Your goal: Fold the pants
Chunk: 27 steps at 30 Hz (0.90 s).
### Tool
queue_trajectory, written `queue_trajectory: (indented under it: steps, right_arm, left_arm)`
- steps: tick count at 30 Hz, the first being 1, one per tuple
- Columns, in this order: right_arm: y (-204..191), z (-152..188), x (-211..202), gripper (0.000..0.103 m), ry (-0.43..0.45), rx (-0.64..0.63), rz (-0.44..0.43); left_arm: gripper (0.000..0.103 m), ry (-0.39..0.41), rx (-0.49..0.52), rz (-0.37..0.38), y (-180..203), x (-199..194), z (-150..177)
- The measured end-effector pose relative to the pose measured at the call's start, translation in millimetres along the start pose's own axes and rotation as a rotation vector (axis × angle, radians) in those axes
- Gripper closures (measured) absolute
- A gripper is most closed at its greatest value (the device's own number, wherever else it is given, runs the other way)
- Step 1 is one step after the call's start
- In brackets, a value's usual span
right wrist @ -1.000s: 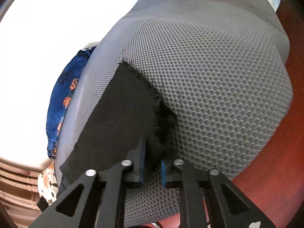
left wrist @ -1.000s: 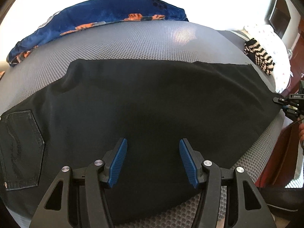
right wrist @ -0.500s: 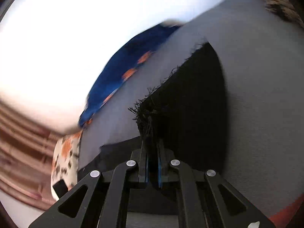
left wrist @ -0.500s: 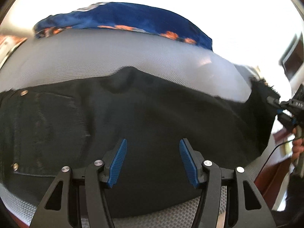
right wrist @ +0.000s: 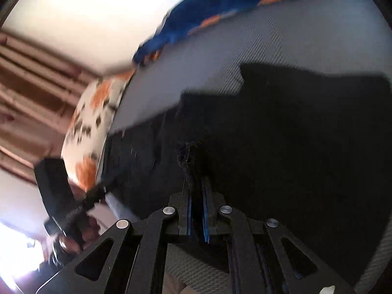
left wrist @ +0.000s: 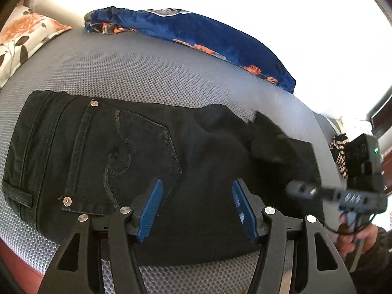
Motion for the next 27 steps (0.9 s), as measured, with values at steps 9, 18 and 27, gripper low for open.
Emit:
queue_trajectory:
  steps: [9,18,27]
  right_arm:
    - [-2,40,36,0.085,-0.14,-0.154,0.113]
    - [-8,44,-13,0.059,-0.071,-0.157,0.095]
    - [32,29,-61,0.054,0.078,-0.012,0.14]
  left_arm:
    - [0.043,-0.057,0.021,0.097,18,5,3]
    - [0.043,-0.197,-0.031,0.237,41,17,13]
    - [0.056,-0.44,-0.198,0.337,53,55,37]
Point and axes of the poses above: each gripper's, at about its wrist camera, not at the fingertips, and x roughly the way its jaws point, y to its right, z to its underside, the point moved 10 cm from there along x, roughly the way its jaws point, and after that the axes turned 3 degrees about -z, right-handed, at the moved point
